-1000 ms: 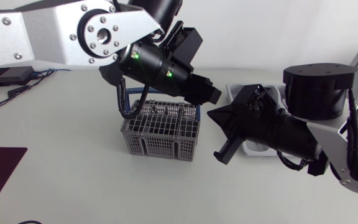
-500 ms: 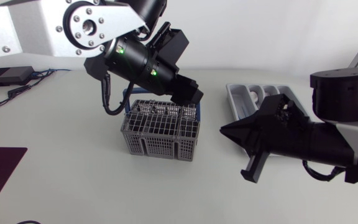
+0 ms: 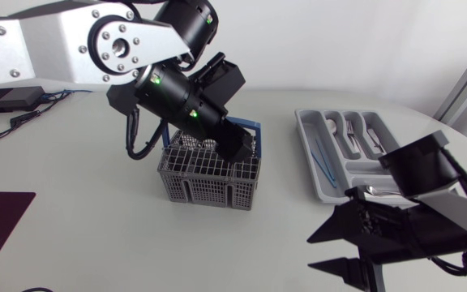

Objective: Unload the cutlery basket into the drawer organizer.

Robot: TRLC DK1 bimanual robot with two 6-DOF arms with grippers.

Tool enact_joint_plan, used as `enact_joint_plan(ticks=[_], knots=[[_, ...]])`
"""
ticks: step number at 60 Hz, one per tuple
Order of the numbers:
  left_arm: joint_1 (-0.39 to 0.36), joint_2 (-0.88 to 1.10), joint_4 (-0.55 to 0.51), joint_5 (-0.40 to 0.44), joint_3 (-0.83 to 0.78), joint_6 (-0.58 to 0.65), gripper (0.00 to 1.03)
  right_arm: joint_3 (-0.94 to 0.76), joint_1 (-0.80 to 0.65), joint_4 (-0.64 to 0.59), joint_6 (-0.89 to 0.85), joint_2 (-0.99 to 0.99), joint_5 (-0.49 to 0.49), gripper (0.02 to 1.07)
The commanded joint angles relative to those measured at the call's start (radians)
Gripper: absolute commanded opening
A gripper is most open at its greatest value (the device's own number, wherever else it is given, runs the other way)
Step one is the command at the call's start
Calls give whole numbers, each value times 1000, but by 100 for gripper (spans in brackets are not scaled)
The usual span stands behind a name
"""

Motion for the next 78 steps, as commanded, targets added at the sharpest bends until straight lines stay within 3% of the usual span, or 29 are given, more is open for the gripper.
enact_joint_plan(ticks=[1, 11, 39, 46, 60, 70, 78], knots=[[10, 11, -11, 5, -32, 24, 90, -43, 37, -49, -67, 20, 4, 63], [8, 19, -12, 5, -33, 25, 91, -80, 112, -103, -73, 33, 38, 63], [-7, 33, -34, 5, -24, 24, 92, -127, 314, -49, 25, 241, 177, 62], [-7, 30, -38, 5, -32, 25, 92, -129, 327, -32, 32, 285, 187, 52], [-11, 27, -38, 3, -33, 25, 92, -144, 334, 32, 44, 383, 231, 52], [-15, 25, -42, 2, -32, 25, 92, -144, 336, 69, 52, 402, 253, 30], [-15, 25, -42, 2, -33, 25, 92, -124, 328, 110, 68, 415, 268, 21]])
